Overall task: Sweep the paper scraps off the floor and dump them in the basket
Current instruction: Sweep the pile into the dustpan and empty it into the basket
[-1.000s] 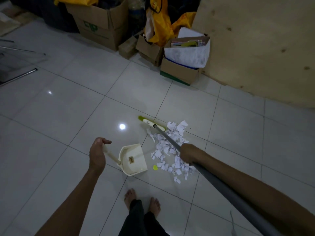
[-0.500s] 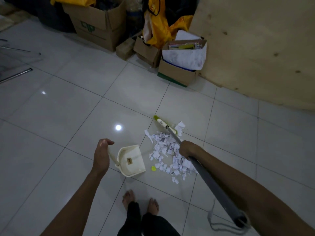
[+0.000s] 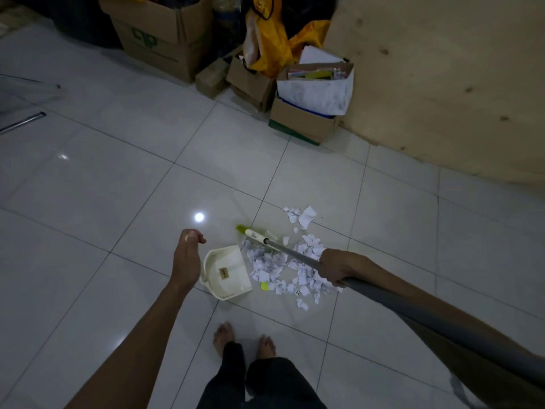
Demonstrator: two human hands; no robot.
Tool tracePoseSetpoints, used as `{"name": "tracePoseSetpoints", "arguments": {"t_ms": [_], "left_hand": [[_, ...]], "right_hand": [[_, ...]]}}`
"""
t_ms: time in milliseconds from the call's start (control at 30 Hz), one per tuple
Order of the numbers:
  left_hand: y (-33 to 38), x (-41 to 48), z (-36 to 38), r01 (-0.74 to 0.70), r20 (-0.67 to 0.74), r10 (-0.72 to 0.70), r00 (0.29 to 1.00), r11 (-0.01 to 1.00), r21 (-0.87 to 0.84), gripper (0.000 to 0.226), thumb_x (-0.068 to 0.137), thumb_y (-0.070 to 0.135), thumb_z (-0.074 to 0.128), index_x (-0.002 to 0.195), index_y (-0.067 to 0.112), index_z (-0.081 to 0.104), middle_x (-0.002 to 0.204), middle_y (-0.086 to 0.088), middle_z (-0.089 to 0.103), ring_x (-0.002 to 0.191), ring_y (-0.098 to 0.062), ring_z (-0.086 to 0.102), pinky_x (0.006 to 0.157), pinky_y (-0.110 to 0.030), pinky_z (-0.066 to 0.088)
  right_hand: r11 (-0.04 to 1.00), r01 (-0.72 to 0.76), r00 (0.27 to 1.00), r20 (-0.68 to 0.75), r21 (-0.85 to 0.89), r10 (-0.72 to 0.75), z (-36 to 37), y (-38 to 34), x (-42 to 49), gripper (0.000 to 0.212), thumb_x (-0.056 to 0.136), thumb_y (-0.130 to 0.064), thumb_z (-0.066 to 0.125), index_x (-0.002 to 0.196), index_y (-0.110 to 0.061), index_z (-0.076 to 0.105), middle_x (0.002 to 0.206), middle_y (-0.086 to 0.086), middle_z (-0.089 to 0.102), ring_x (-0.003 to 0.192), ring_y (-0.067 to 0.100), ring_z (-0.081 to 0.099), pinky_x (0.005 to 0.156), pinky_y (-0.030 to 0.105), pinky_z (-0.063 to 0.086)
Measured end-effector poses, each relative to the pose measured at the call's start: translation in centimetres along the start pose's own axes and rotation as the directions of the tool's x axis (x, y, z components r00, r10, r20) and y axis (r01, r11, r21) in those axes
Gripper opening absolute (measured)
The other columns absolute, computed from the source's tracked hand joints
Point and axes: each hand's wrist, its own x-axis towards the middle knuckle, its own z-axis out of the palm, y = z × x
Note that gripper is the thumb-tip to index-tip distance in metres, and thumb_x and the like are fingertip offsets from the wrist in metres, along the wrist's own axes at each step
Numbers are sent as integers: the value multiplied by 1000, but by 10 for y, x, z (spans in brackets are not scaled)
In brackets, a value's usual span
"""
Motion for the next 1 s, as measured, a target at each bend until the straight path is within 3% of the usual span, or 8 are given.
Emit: {"name": "tracePoseSetpoints", "arguments": {"t_ms": [133,267,333,433,667,733,833,1000], "left_hand": [[-1,-1,-5,-5,1,5,1000,1000,26,44,92,35,24,91,1,50,85,-10,54,76,-10,49,73,-21,38],[-3,-4,-9,-29,20,28,999,998,50,46,91,38,24,90,0,50,82,-5,52,76,-10,49,72,-23,38],[-5,-5,-11,-40,24,39,999,997,64,51,90,44,23,90,1,50,81,-1,51,76,-7,49,72,-23,38],[-6,-7,-15,-54,29,52,998,996,77,58,87,51,21,90,1,49,81,3,51,76,-7,48,72,-23,38],[-2,-5,-14,-48,31,45,998,995,82,59,86,54,21,89,1,49,81,-2,51,76,-7,48,72,-20,38],[1,-5,-9,-56,39,52,998,995,86,59,85,54,21,90,2,49,81,-3,51,76,-8,48,72,-21,38],[3,-3,-2,-53,53,47,997,993,102,57,86,53,21,90,3,48,82,-4,51,75,-8,47,71,-24,38],[8,1,5,-53,49,47,998,989,135,54,88,47,21,93,2,49,83,-3,50,78,-18,46,72,-29,36]], "right_hand": [[1000,-21,1000,-17,14,21,-2,-5,-4,6,85,0,55,88,1,61,68,9,60,47,13,48,45,20,37],[994,14,995,-96,110,-4,-2,-36,6,29,92,-4,45,117,7,52,75,7,54,57,15,50,47,21,36],[992,45,993,-110,115,-32,0,-53,10,33,94,-5,42,124,6,49,94,12,59,76,21,58,51,22,39],[991,57,994,-103,123,-45,11,-68,19,35,96,-4,41,128,8,48,126,19,55,108,27,59,79,29,47],[997,71,997,-37,-23,-72,38,-55,9,36,98,-5,38,132,8,42,133,18,51,116,27,56,88,29,47],[999,44,999,-5,14,-44,46,-42,3,35,97,-5,39,129,6,44,124,18,55,102,26,59,74,29,50],[986,-12,1000,5,164,11,48,-23,-6,29,92,-8,43,120,0,47,84,5,52,64,18,54,46,21,41],[948,-83,997,19,306,81,48,1,-21,28,92,-10,44,115,2,51,79,8,55,51,15,52,43,23,45]]}}
